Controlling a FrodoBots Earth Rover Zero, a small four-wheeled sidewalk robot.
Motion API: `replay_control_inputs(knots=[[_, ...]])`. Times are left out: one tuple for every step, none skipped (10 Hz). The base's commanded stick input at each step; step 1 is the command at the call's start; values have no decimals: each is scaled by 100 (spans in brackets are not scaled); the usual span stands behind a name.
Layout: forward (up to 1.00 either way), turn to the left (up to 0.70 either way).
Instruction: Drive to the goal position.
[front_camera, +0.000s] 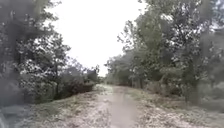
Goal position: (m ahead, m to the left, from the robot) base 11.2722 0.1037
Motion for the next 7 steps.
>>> replay_control_inputs(knots=[[85, 0], [85, 0], [85, 0], [85, 0], [85, 0], [85, 0], [85, 0]])
